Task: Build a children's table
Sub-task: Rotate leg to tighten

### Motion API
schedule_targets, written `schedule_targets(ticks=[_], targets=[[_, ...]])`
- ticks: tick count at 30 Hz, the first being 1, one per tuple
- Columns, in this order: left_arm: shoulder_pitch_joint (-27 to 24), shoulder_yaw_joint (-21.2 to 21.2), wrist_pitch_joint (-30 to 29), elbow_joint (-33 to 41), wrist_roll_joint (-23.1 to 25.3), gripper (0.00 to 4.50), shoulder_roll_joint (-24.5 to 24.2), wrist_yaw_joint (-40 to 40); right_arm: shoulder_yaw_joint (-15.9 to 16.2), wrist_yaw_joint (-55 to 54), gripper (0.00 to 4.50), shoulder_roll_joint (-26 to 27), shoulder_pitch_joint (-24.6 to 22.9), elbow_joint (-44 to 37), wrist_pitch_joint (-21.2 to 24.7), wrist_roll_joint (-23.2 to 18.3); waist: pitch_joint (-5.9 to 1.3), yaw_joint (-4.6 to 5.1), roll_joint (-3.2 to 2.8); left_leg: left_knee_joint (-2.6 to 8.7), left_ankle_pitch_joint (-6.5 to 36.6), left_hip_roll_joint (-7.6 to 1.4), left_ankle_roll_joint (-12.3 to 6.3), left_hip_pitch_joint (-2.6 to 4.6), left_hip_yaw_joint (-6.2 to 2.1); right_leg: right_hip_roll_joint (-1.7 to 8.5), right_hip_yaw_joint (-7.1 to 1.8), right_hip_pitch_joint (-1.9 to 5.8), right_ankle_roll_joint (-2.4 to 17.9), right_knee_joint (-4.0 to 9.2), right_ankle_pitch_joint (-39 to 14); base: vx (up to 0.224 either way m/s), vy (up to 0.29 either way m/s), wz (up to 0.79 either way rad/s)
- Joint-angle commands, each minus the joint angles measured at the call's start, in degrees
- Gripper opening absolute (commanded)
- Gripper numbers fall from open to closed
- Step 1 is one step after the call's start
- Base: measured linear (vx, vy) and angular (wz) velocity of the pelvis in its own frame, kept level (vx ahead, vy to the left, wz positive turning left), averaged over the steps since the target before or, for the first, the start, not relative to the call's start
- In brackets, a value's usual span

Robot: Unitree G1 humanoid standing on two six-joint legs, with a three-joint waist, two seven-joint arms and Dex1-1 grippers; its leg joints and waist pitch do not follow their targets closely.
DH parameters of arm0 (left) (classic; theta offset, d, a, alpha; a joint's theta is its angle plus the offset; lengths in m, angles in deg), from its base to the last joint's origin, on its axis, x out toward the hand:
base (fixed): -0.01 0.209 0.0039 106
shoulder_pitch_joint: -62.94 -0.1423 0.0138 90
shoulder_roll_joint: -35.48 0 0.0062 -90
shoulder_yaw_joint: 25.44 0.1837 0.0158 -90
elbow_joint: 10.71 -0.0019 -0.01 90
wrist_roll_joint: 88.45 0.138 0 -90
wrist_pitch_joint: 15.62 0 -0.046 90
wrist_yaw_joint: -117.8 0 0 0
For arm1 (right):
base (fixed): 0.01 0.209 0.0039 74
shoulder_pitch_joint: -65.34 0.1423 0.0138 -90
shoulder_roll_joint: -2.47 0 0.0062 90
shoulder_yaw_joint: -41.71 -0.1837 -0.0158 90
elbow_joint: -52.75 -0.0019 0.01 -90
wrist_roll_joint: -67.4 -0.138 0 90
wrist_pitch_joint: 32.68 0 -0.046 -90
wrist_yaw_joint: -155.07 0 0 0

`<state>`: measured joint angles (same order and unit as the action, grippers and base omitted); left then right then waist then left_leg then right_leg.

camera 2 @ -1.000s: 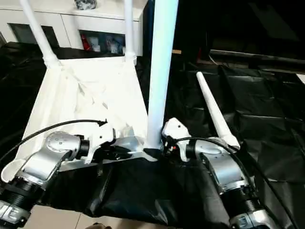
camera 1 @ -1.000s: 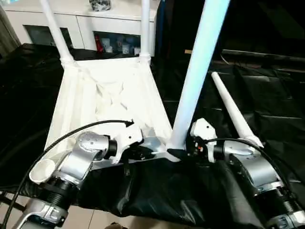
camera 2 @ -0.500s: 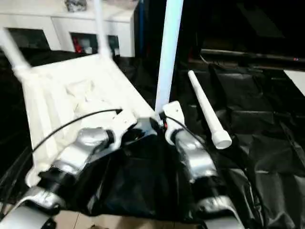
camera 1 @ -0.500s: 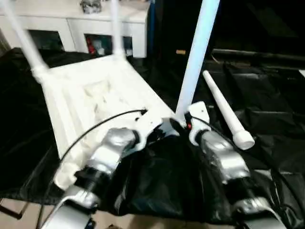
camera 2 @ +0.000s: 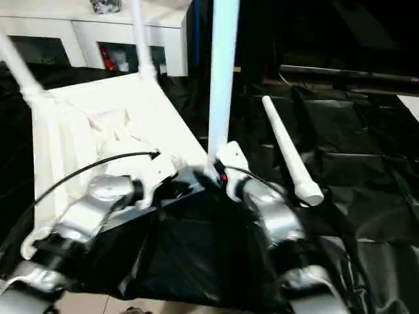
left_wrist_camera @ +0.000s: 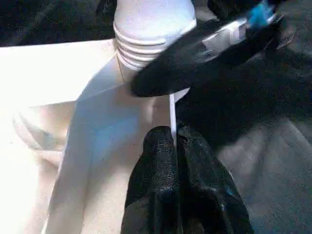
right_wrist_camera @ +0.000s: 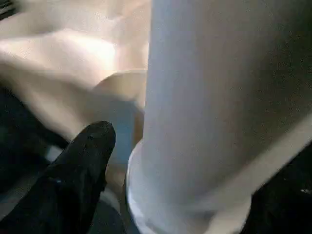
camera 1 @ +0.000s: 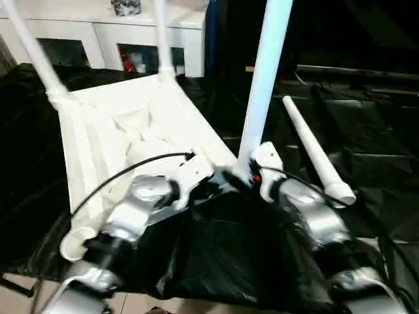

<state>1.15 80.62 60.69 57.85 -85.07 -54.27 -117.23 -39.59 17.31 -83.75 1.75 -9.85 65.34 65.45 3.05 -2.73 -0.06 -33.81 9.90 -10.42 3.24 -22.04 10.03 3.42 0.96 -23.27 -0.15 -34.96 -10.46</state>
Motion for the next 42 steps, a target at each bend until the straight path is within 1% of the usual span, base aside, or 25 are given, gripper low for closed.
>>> schedule_targets(ticks=[1, 5, 6, 7, 8, 11, 12, 14, 15, 16, 18, 21, 25, 26, 27, 28, 29, 30, 31, 32, 33, 36, 39, 41, 42], targets=[[0.5, 0.8, 2.8, 3.1, -3.1, 0.0, 0.9, -2.7, 2.3, 5.3, 3.95, -0.4, -0.5, -2.4, 0.5, -1.5, -3.42, -0.06, 0.44, 4.14, 14.4, -2.43, -2.24, 1.02, -0.53, 3.8, -1.83, 2.34, 12.2, 4.47, -12.9, 0.0, 0.0, 0.0], [0.0, 0.8, 2.9, 3.8, -3.5, 0.0, -0.3, -4.6, 3.5, 9.9, 3.95, -2.8, -1.5, -4.0, -0.4, -2.3, -3.41, -0.61, 0.54, 4.13, 14.5, -2.48, -1.88, 1.16, -0.55, 3.9, -1.8, 2.33, 12.0, 4.51, -14.2, 0.0, 0.0, 0.0], [-0.6, 1.0, 2.6, 4.9, -4.2, 0.0, -1.5, -6.4, 4.3, 13.4, 3.67, -4.4, -2.2, -5.5, -1.0, -3.4, -3.52, -0.76, 0.52, 4.07, 13.8, -2.53, -2.27, 1.07, -0.51, 3.91, -1.85, 2.31, 12.1, 4.32, -13.0, 0.0, 0.0, 0.0], [-1.1, 1.2, 2.4, 5.7, -4.7, 0.0, -2.2, -7.5, 4.6, 14.8, 3.67, -5.0, -2.7, -6.5, -1.1, -3.9, -3.52, -0.76, 0.52, 4.07, 13.8, -2.53, -2.27, 1.07, -0.51, 3.91, -1.85, 2.31, 12.1, 4.32, -13.0, 0.0, 0.0, 0.0], [-1.5, 1.4, 2.4, 6.2, -5.0, 0.0, -2.7, -8.4, 4.7, 16.0, 3.57, -5.3, -3.0, -7.4, -0.9, -4.3, -3.53, -0.9, 0.53, 4.06, 13.0, -2.58, -2.73, 1.07, -0.51, 3.79, -1.8, 2.3, 12.4, 4.16, -11.6, 0.0, 0.0, 0.0], [-2.6, 1.8, 1.9, 7.6, -5.7, 0.0, -4.0, -11.0, 5.5, 18.6, 3.23, -6.3, -3.9, -9.6, -0.2, -4.7, -3.49, -0.95, 0.56, 4.05, 12.8, -2.6, -2.96, 1.11, -0.45, 3.79, -1.79, 2.24, 12.7, 4.16, -11.3, 0.0, 0.0, 0.0], [-3.0, 2.1, 1.7, 8.2, -5.8, 0.0, -4.6, -12.1, 6.0, 19.4, 3.16, -6.6, -4.3, -10.2, 0.0, -4.6, -3.46, -0.93, 0.81, 4.1, 12.7, -2.58, -3.04, 1.01, -0.47, 3.84, -1.77, 2.3, 12.7, 4.13, -11.7, 0.0, 0.0, 0.0], [-3.4, 2.3, 1.6, 8.6, -5.7, 0.0, -5.1, -12.6, 6.5, 19.9, 3.05, -6.9, -4.5, -10.7, 0.0, -4.4, -3.41, -0.99, 0.73, 4.1, 13.1, -2.6, -2.84, 1.14, -0.46, 3.84, -1.79, 2.2, 12.6, 4.2, -12.6, 0.0, 0.0, 0.0], [-3.7, 2.3, 1.4, 9.0, -5.8, 0.0, -5.5, -12.8, 6.9, 20.3, 3.05, -7.1, -4.9, -11.1, -0.1, -4.2, -3.32, -0.91, 0.8, 4.18, 13.7, -2.59, -2.61, 1.09, -0.48, 3.84, -1.79, 2.18, 12.4, 4.29, -13.6, 0.0, 0.0, 0.0], [-3.8, 2.2, 1.4, 9.0, -5.7, 0.0, -5.5, -12.5, 7.1, 20.3, 2.84, -7.1, -5.0, -11.1, -0.1, -4.2, -3.29, -0.93, 0.89, 4.19, 14.2, -2.58, -2.35, 1.18, -0.48, 3.89, -1.8, 2.11, 12.1, 4.36, -14.8, 0.0, 0.0, 0.0], [-3.9, 2.2, 1.3, 9.1, -5.8, 0.0, -5.5, -12.2, 7.3, 20.4, 2.8, -7.1, -5.1, -11.2, -0.1, -4.2, -3.27, -0.93, 0.97, 4.17, 14.3, -2.56, -2.09, 1.19, -0.48, 3.95, -1.86, 2.06, 11.7, 4.48, -15.9, 0.0, 0.0, 0.0], [-4.0, 2.1, 1.4, 9.3, -5.4, 0.0, -5.5, -11.3, 7.4, 20.6, 2.72, -7.0, -5.5, -11.5, 0.0, -4.0, -3.34, -0.96, 1.02, 4.15, 13.7, -2.56, -2.05, 1.13, -0.5, 3.9, -1.84, 2.11, 11.6, 4.35, -15.1, 0.0, 0.0, 0.0], [-2.6, 1.0, 1.0, 6.7, -2.6, 0.0, -3.4, -4.8, 5.4, 13.0, 2.72, -3.6, -5.1, -9.0, 1.3, -2.4, -3.29, -0.86, 1.06, 4.12, 12.8, -2.45, -2.08, 0.99, -0.47, 3.8, -1.8, 2.12, 11.7, 4.26, -14.2, 0.0, 0.0, 0.0], [-2.3, 0.7, 0.6, 6.3, -2.3, 0.0, -2.9, -3.7, 5.0, 11.3, 2.72, -3.0, -4.8, -8.2, 1.4, -2.1, -3.27, -0.8, 1.03, 4.18, 13.3, -2.41, -1.71, 1.02, -0.52, 3.92, -1.79, 2.13, 11.4, 4.41, -15.4, 0.0, 0.0, 0.0], [-0.7, -0.7, -1.1, 4.0, -0.9, 0.0, -0.5, 2.5, 2.8, 1.6, 2.72, 0.2, -3.1, -3.7, 1.9, 0.2, -3.15, -0.62, 1.05, 4.2, 13.9, -2.36, -1.41, 1.04, -0.47, 3.82, -1.8, 1.97, 11.2, 4.53, -16.5, 0.0, 0.0, 0.0], [-0.6, -0.8, -1.3, 3.9, -0.7, 0.0, -0.3, 3.0, 2.5, 0.9, 2.72, 0.5, -3.0, -3.3, 2.0, 0.2, -3.03, -0.27, 0.92, 4.29, 15.7, -2.19, -0.22, 1.25, -0.56, 3.83, -1.74, 1.65, 10.8, 4.83, -20.1, 0.0, 0.0, 0.0], [-0.2, -1.1, -2.2, 3.4, -0.3, 0.0, 0.4, 4.8, 1.7, -1.8, 2.72, 1.5, -2.5, -2.2, 2.2, 0.4, -3.11, -0.19, 0.96, 4.31, 16.5, -2.17, 0.5, 1.32, -0.69, 3.86, -1.68, 1.7, 10.4, 4.84, -21.7, -0.056, 0.0, -0.05], [0.1, -1.3, -2.8, 3.2, 0.0, 0.0, 0.8, 6.0, 1.1, -3.7, 2.72, 2.2, -2.2, -1.4, 2.4, 0.5, -3.21, 0.02, 1.19, 4.43, 16.4, -2.18, 1.02, 0.95, -0.94, 4.07, -1.66, 2.12, 9.2, 4.92, -22.7, 0.0, 0.0, 0.0], [0.6, -1.7, -3.9, 2.5, 0.4, 0.0, 2.0, 8.4, -0.1, -7.0, 2.72, 3.6, -1.6, 0.0, 3.0, 0.3, -3.2, 0.11, 1.06, 4.49, 16.2, -2.21, 1.01, 0.92, -0.94, 4.0, -1.7, 2.03, 9.1, 4.92, -22.1, 0.0, 0.0, 0.0], [1.1, -2.1, -5.6, 1.8, 0.5, 0.0, 3.4, 11.0, -1.7, -10.8, 2.72, 5.2, -0.8, 1.7, 3.6, -0.1, -3.22, 0.33, 0.89, 4.39, 16.6, -2.23, 1.01, 1.18, -0.85, 3.91, -1.79, 1.69, 9.4, 4.99, -21.0, 0.0, 0.0, 0.0], [2.1, -2.9, -7.0, 0.4, 1.1, 0.0, 5.8, 15.4, -3.6, -16.4, 2.72, 7.6, 0.5, 4.3, 4.3, -0.4, -3.24, 0.49, 0.93, 4.33, 16.9, -2.12, 1.01, 1.21, -0.8, 3.84, -1.77, 1.64, 9.6, 5.0, -20.8, 0.0, 0.0, 0.0], [3.0, -3.4, -7.9, -1.0, 1.9, 0.0, 8.2, 19.5, -4.4, -19.8, 2.72, 9.3, 1.6, 6.4, 4.1, 0.0, -3.39, 0.71, 1.05, 4.2, 15.7, -2.04, 0.74, 1.05, -0.77, 3.83, -1.74, 1.92, 10.0, 4.99, -18.8, 0.0, 0.0, 0.0], [4.0, -3.4, -8.3, -2.2, 2.1, 0.0, 10.8, 22.1, -4.4, -21.1, 2.72, 11.2, 2.6, 8.0, 2.7, 0.4, -3.65, 0.47, 0.99, 3.84, 13.1, -1.92, -0.57, 0.89, -0.52, 3.78, -1.81, 2.2, 10.7, 4.69, -14.0, 0.0, 0.0, 0.0], [4.4, -2.5, -7.2, -2.6, 2.2, 0.0, 11.8, 21.6, -5.2, -21.3, 3.41, 12.2, 3.0, 8.5, 2.3, -0.4, -3.8, 0.29, 0.94, 3.76, 11.3, -1.93, -1.5, 0.72, -0.54, 3.74, -1.72, 2.48, 11.3, 4.36, -11.0, 0.0, 0.0, 0.0], [4.3, -2.0, -6.6, -2.5, 2.4, 0.0, 11.7, 21.2, -5.5, -20.9, 3.41, 12.4, 3.1, 8.4, 2.5, -0.9, -3.82, 0.27, 0.92, 3.78, 10.5, -1.97, -1.95, 0.65, -0.57, 3.66, -1.66, 2.61, 11.7, 4.16, -9.2, 0.0, 0.0, 0.0]])
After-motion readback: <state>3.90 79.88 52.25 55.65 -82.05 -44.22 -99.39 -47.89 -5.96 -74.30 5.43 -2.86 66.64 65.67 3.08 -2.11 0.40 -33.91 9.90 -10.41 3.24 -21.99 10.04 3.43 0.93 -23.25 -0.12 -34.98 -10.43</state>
